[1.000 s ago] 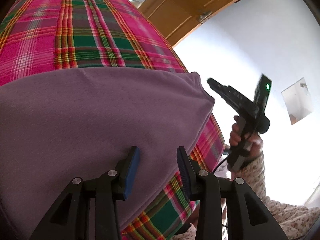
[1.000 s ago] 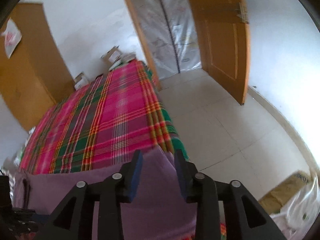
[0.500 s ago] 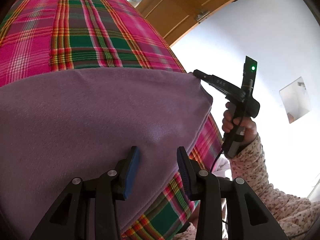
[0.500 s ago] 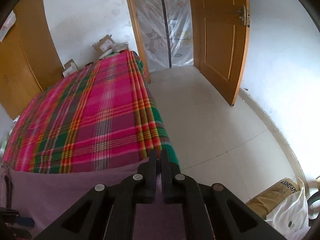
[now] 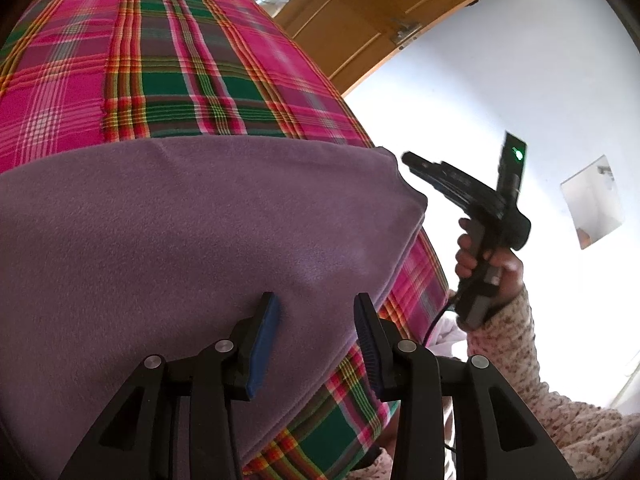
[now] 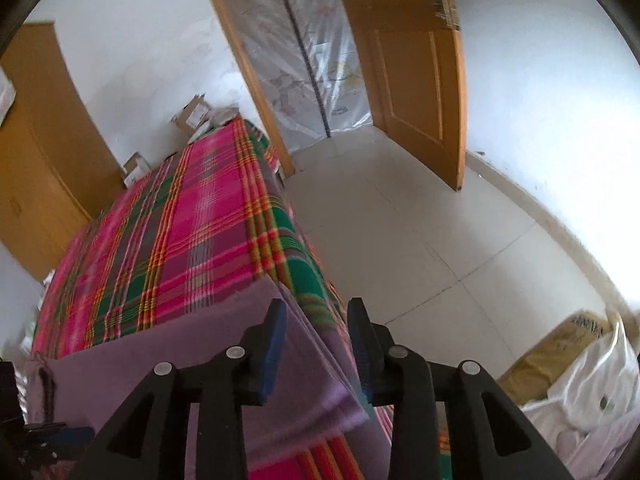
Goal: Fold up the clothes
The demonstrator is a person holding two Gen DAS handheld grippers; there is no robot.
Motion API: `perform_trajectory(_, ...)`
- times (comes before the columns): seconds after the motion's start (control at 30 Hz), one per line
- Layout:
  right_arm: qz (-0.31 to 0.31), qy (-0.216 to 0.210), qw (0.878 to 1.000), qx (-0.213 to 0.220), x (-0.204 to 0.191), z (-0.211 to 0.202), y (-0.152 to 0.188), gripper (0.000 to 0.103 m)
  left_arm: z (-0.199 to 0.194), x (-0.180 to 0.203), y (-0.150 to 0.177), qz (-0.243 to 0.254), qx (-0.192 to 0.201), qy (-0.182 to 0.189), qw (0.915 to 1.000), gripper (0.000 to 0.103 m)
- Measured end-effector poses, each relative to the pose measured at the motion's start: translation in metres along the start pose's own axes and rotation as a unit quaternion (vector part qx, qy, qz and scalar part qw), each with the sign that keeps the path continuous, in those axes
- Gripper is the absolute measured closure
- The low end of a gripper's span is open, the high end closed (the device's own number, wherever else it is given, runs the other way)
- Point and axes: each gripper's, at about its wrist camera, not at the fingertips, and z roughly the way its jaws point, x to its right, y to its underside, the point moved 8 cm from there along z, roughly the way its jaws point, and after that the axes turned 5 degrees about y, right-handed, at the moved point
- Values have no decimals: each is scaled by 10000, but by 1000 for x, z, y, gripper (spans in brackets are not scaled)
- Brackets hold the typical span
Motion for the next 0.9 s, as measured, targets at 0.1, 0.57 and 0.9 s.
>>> perform_trajectory(0.1,304,-132,9995,-8,14,-9,10,66,1,1,0,16,-5,-34,10000,62)
perform_trajectory(0.57,1122,-609,9918,-107,27,-14,49,62,3,2,-2,59,13,-128,9999,59)
perform_trajectory(0.9,831,-178,9964,40,13,-7,45,62,5,3,-3,43,23,-179,9998,58)
